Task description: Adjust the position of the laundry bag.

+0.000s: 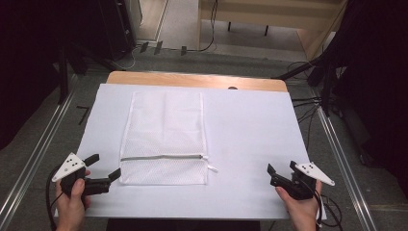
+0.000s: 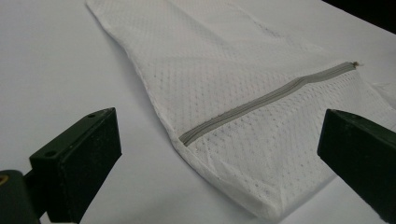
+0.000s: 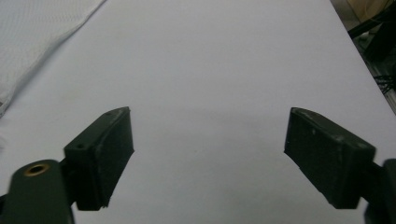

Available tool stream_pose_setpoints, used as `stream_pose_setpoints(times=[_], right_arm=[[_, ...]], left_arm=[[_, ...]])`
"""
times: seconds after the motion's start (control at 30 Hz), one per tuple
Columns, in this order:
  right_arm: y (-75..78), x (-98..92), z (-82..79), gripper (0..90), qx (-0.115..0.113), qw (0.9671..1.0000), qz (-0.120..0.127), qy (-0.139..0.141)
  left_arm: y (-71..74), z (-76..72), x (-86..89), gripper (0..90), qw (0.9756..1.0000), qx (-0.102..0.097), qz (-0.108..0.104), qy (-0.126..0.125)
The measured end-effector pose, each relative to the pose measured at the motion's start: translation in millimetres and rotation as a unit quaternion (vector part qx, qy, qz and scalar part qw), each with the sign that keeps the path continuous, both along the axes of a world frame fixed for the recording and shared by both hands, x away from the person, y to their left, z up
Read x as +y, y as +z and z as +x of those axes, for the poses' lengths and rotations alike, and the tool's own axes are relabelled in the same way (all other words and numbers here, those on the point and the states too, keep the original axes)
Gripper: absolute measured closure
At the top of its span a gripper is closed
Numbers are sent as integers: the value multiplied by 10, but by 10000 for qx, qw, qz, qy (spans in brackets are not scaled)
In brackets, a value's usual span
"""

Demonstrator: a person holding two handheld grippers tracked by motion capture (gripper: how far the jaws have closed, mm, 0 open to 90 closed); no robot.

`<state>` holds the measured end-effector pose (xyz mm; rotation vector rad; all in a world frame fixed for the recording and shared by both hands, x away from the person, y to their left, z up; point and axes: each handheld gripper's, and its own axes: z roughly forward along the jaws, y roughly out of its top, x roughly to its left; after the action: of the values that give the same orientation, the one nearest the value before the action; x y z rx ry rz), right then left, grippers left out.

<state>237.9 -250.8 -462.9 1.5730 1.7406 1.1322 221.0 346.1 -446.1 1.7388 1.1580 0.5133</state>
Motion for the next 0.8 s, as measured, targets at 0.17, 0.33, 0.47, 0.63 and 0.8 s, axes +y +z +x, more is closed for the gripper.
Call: stream_pose_setpoints(times=[0.17,0.33,0.47,0.63,0.8], right_arm=[[18,264,45,258,-114,9998,-77,142],[50,536,120,314,-158,9991,-57,391],[78,792,213,371,-17,9959,247,866],[23,1181,400,428,281,9895,379,1369],[-99,1472,480,441,551,9814,400,1797]], left_arm=[[-7,7,3,0,9999,10,-93,41],[-21,7,-19,0,10000,51,-75,42],[-27,15,-32,0,10000,58,-47,29],[-48,14,-47,0,9999,125,-21,-1],[-56,9,-61,0,9999,132,35,-42]])
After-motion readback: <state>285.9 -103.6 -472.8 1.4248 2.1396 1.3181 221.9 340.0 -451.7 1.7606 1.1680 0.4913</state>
